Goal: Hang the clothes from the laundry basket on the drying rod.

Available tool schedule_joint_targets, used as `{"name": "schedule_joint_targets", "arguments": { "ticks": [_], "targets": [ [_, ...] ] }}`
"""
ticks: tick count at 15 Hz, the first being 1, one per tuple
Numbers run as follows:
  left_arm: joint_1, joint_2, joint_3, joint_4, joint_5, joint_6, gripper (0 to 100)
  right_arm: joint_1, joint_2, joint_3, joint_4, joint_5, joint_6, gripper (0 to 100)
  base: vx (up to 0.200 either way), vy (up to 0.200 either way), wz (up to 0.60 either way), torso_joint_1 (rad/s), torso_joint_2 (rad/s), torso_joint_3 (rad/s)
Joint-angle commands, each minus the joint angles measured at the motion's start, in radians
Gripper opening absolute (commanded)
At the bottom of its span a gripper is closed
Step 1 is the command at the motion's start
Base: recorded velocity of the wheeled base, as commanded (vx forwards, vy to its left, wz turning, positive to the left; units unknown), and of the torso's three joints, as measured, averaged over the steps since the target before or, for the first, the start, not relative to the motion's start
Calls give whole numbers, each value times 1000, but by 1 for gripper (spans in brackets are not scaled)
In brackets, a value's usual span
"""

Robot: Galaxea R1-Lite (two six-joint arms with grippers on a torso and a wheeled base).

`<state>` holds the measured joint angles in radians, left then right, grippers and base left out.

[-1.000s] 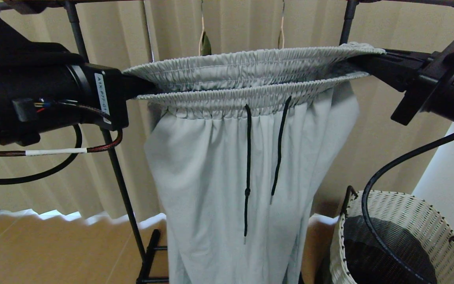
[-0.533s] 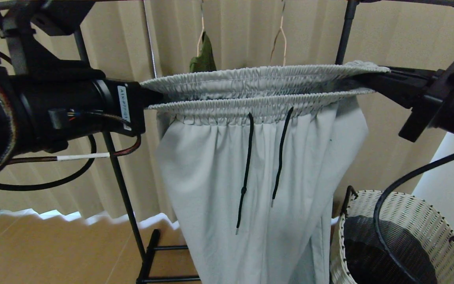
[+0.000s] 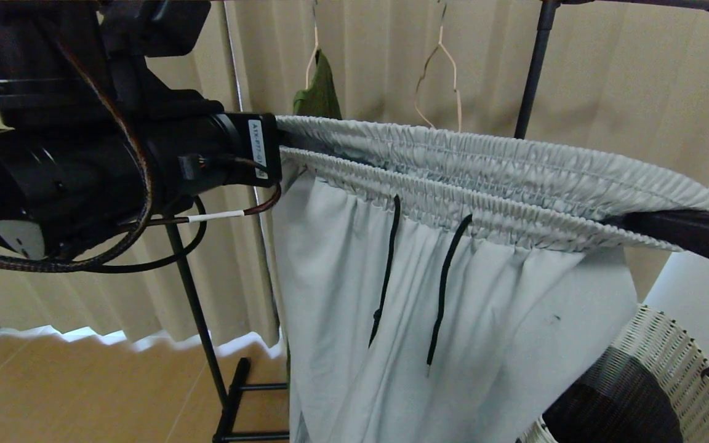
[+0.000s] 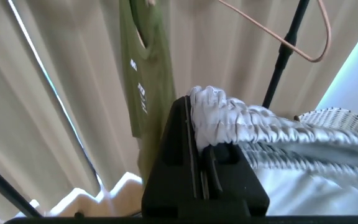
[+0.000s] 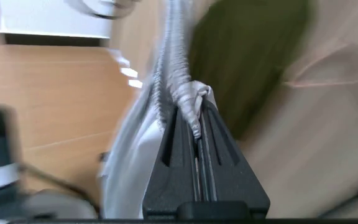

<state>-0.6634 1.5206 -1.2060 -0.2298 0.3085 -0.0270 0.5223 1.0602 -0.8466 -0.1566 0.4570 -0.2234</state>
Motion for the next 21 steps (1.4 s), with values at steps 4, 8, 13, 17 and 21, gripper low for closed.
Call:
{"name": "schedule_joint_targets", "arguments": {
  "ticks": [4,8,13,17,21],
  "targets": [
    [-1,12,2,0,1,-1,0,-1,-32,15,-4,0,-2,0,0,0,0,0,0,0],
    [-1,-30,3,27,-8,6,0,-51,27,-3,-21,-43,-8,0,0,0,0,0,0,0],
    [-1,-192,16,204,-161,10,0,-212,250,-5,-297,-49,-7,0,0,0,0,0,0,0],
    [-2,-312,63,300,-390,12,0,-209,365,-25,-448,-47,-4,0,0,0,0,0,0,0],
    [-24,-350,129,293,-490,35,0,-205,402,-48,-486,-47,-4,0,0,0,0,0,0,0]
  ]
}}
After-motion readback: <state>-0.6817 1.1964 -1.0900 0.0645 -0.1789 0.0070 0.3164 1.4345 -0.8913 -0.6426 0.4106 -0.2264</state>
